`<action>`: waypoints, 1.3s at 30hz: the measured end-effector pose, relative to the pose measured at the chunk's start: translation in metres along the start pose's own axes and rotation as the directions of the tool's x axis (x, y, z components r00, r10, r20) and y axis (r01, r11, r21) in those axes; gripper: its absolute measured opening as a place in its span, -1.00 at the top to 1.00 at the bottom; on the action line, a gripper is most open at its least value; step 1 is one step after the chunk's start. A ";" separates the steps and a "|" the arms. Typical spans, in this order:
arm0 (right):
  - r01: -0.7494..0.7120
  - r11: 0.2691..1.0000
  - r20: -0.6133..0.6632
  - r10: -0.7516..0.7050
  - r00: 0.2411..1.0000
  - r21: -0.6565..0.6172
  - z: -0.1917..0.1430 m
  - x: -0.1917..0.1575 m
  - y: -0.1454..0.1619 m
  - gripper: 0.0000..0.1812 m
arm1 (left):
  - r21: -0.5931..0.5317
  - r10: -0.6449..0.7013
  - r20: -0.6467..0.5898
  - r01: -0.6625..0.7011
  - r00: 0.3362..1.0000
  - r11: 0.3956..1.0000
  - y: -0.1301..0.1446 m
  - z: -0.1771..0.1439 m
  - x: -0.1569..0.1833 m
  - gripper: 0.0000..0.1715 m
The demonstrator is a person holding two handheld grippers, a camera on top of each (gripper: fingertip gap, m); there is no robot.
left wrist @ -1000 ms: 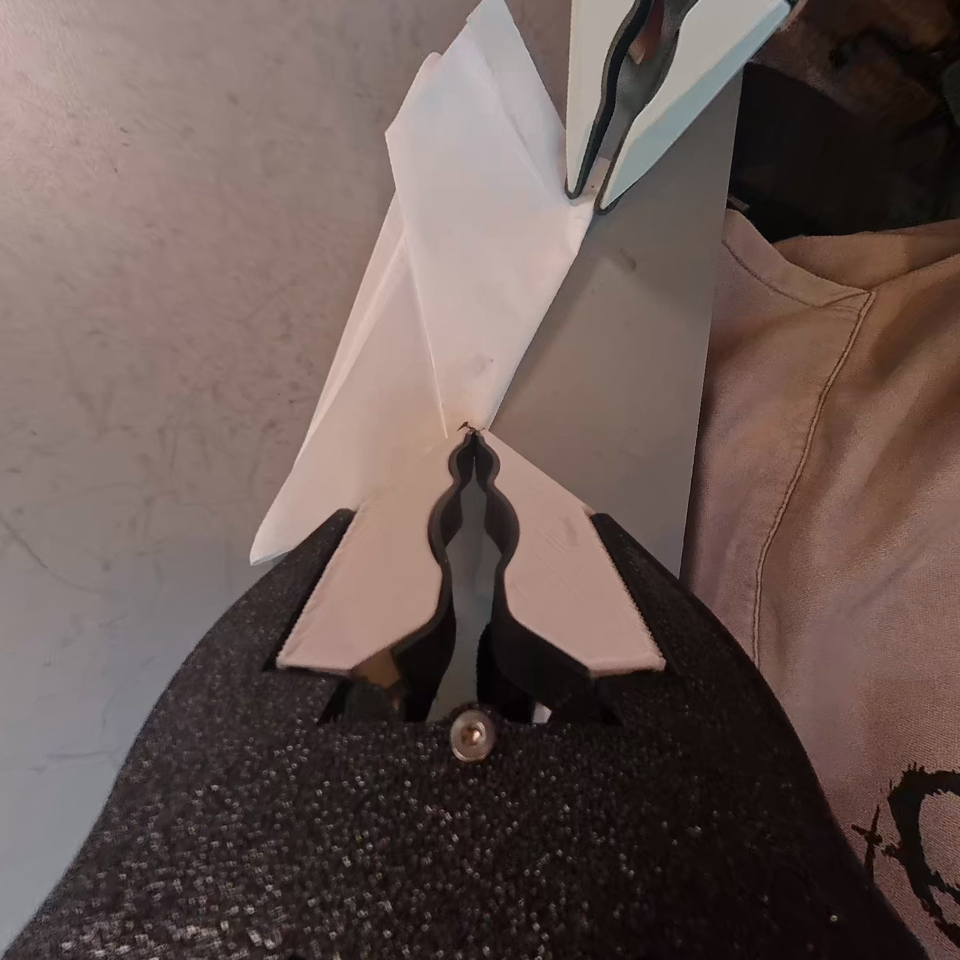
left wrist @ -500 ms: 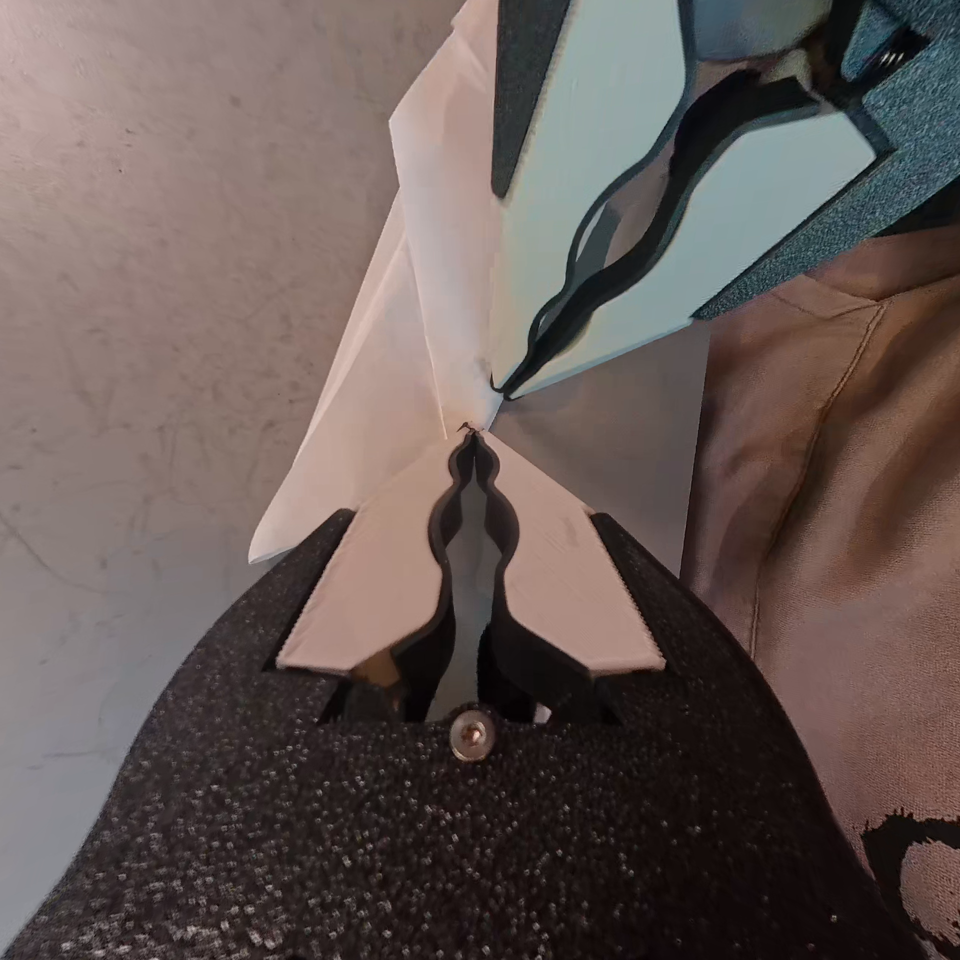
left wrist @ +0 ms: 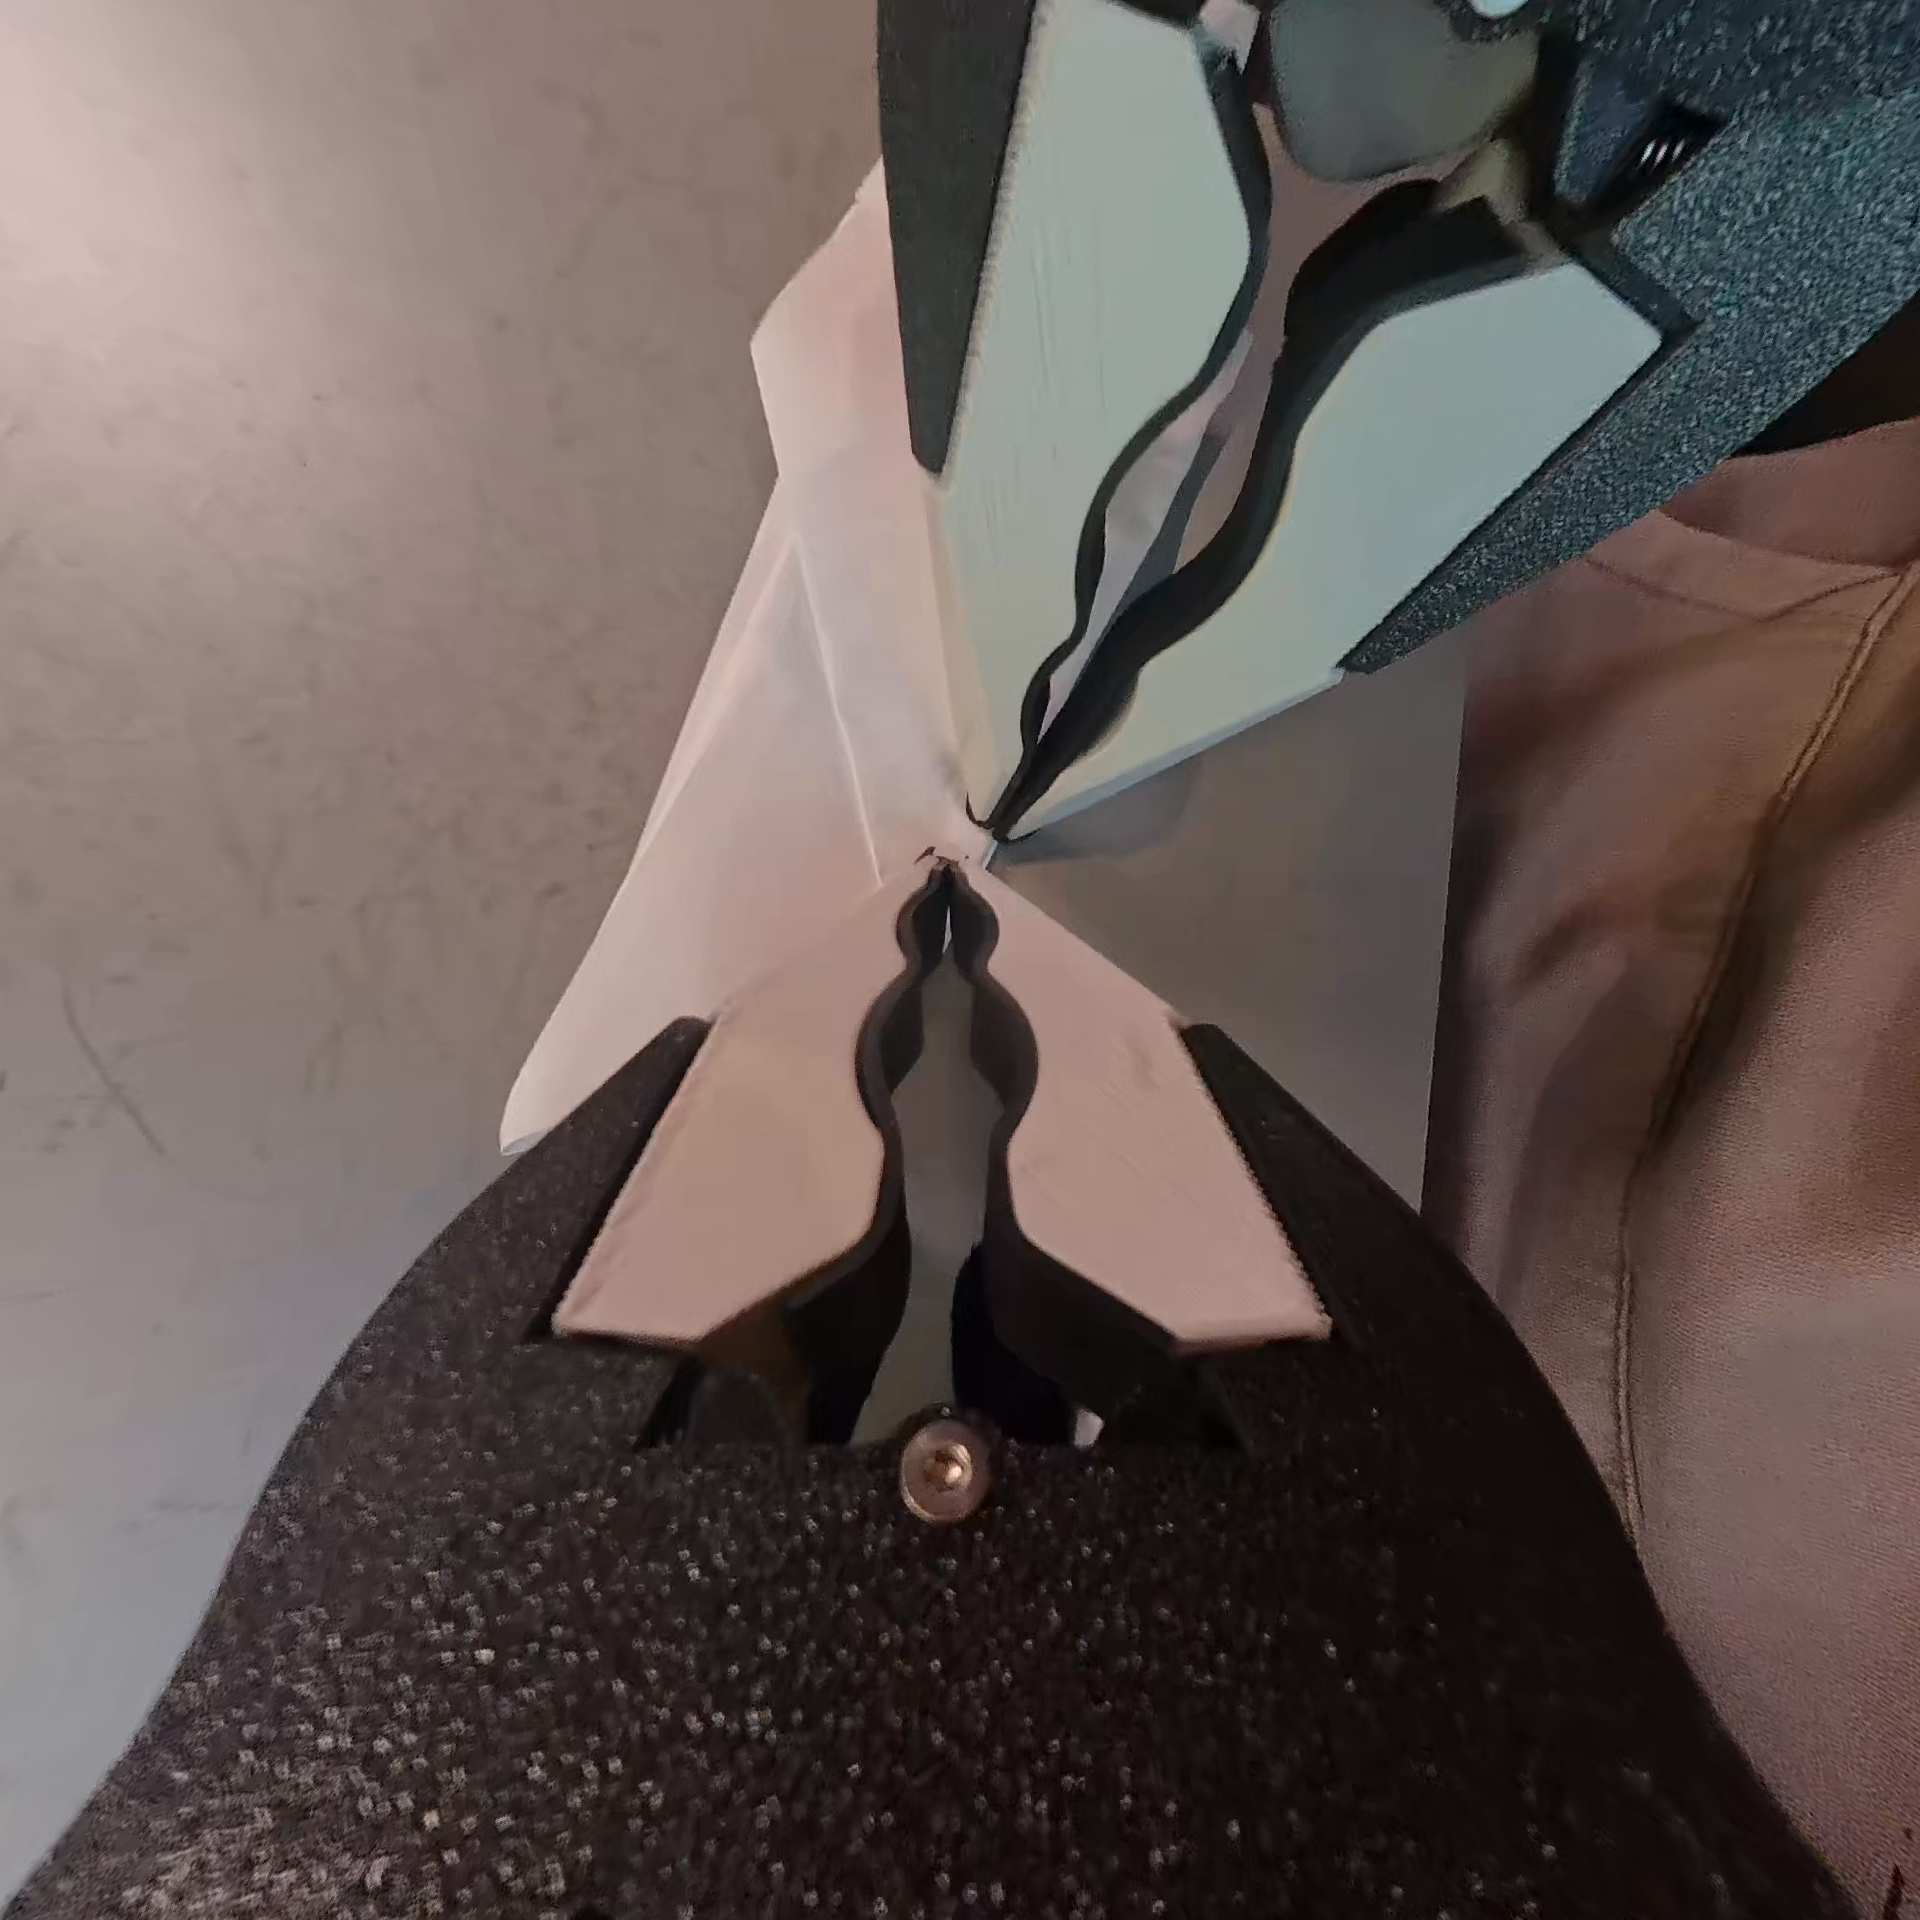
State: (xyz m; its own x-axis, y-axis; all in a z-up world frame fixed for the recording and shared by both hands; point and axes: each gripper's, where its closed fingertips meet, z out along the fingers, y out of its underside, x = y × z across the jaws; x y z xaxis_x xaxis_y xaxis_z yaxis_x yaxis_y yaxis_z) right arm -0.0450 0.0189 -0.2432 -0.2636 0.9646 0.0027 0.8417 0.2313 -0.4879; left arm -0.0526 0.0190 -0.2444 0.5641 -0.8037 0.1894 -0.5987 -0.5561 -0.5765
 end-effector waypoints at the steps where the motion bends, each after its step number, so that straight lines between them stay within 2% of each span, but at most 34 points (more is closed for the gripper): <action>1: -0.002 1.000 -0.008 0.002 1.000 0.008 -0.001 0.000 0.000 1.00 | -0.015 0.017 0.015 -0.016 1.000 1.000 0.001 0.000 0.000 1.00; 6: 0.014 1.000 -0.017 -0.015 1.000 -0.017 -0.010 -0.003 0.009 1.00 | -0.061 0.061 0.054 -0.058 0.997 0.996 0.001 0.000 0.000 1.00; 14: 0.025 1.000 0.008 -0.024 1.000 -0.018 -0.005 -0.003 0.011 1.00 | -0.013 0.039 0.031 -0.038 0.999 0.999 -0.001 0.000 0.000 1.00; 16: 0.025 1.000 0.003 -0.025 1.000 -0.013 -0.005 -0.003 0.011 1.00 | 0.027 0.023 -0.030 -0.022 0.999 0.999 -0.005 -0.001 0.008 1.00; 17: 0.019 1.000 0.006 -0.019 1.000 -0.008 -0.005 -0.003 0.011 1.00 | 0.055 0.009 -0.052 -0.007 0.999 0.998 -0.010 0.000 0.011 1.00; 19: 0.008 1.000 0.008 -0.008 1.000 0.004 -0.005 -0.003 0.011 1.00 | 0.035 0.049 -0.001 -0.049 0.999 0.998 -0.007 0.007 0.005 1.00; 22: 0.026 0.999 -0.019 -0.025 1.000 0.043 -0.007 -0.002 0.007 1.00 | 0.031 0.063 0.012 -0.063 0.998 0.998 -0.007 0.006 0.006 1.00; 26: 0.005 0.992 -0.041 0.000 0.999 0.127 -0.030 0.003 -0.003 1.00 | 0.001 0.092 0.038 -0.092 0.995 0.996 -0.006 0.007 0.006 1.00; 31: 0.013 0.993 -0.034 -0.009 0.999 0.115 -0.040 -0.005 -0.003 1.00 | 0.014 0.065 0.020 -0.065 0.998 0.998 -0.007 0.007 0.006 1.00; 34: -0.012 1.000 -0.046 0.012 0.999 0.009 -0.029 -0.002 0.017 1.00 | 0.023 0.058 0.020 -0.058 0.998 0.998 -0.007 0.007 0.006 1.00; 39: -0.051 0.999 -0.006 0.051 0.999 0.020 -0.017 -0.004 0.014 1.00 | 0.028 0.065 0.032 -0.066 0.997 0.997 -0.007 0.007 0.006 1.00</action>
State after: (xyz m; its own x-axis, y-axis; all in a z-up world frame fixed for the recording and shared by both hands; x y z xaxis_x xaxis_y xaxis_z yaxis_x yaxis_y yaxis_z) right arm -0.0236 0.0207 -0.2350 -0.2179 0.9758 -0.0171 0.8441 0.1796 -0.5052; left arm -0.0410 0.0193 -0.2448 0.5421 -0.8309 0.1256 -0.6187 -0.4958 -0.6094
